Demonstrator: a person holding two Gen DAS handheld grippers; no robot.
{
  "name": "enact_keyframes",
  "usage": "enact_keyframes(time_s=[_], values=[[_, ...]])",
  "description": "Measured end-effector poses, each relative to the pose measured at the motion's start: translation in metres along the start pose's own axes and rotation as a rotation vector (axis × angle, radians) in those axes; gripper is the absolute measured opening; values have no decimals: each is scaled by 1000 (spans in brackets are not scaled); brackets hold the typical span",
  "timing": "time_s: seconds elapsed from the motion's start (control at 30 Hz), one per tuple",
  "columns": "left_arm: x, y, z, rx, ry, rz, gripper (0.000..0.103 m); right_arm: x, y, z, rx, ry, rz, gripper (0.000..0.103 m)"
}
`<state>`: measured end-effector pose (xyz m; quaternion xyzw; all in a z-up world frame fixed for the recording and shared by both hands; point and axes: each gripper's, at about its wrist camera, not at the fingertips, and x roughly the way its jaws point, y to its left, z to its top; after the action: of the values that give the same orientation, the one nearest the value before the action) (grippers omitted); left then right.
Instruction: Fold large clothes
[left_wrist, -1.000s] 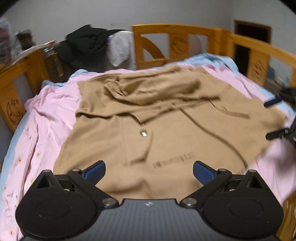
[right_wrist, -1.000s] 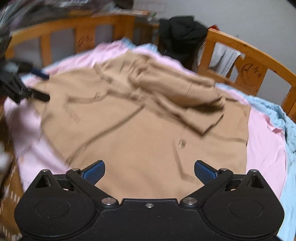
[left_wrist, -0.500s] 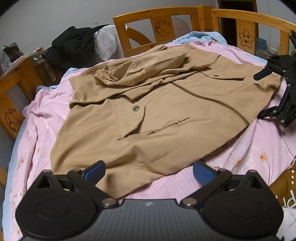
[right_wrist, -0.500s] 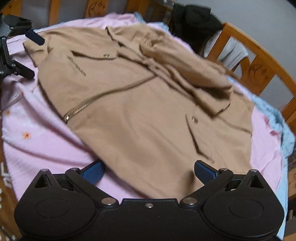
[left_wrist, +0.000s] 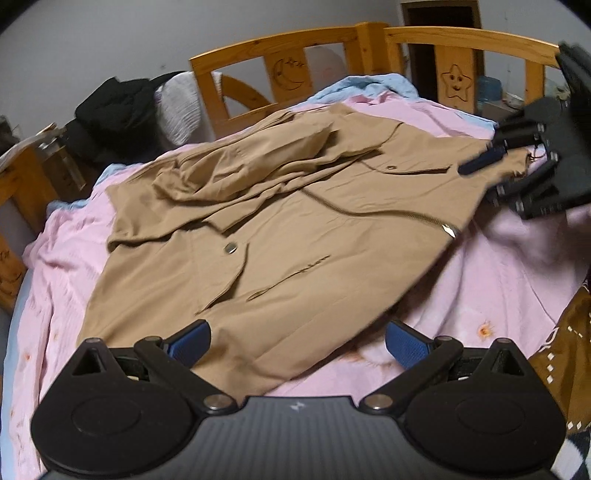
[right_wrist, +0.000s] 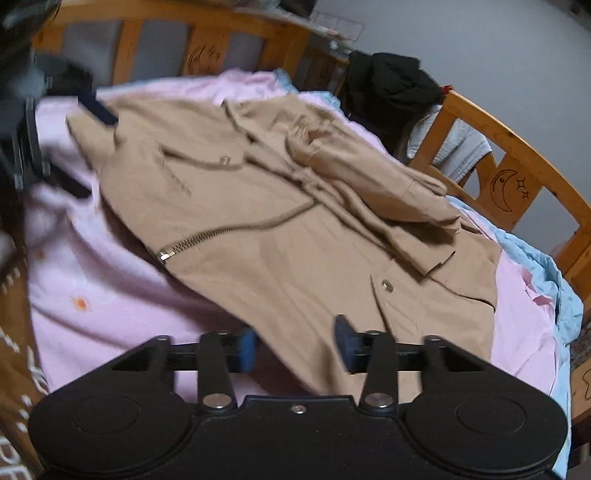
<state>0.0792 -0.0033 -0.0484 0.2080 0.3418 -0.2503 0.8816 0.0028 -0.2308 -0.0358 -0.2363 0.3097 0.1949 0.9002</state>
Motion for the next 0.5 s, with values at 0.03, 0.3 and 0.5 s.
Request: enact_keyframes(time_s=[0.03,0.3,0.5], values=[[2,-2,2,9,-2,-4,102,-4,-3,2,12,-14,-10,35],[29,-23,26,89,10,26,102,-9,-43,16,241,-31,30,15],[43,-13,36,68,59,88,92,-3,-79,50,384,-54,79,13]])
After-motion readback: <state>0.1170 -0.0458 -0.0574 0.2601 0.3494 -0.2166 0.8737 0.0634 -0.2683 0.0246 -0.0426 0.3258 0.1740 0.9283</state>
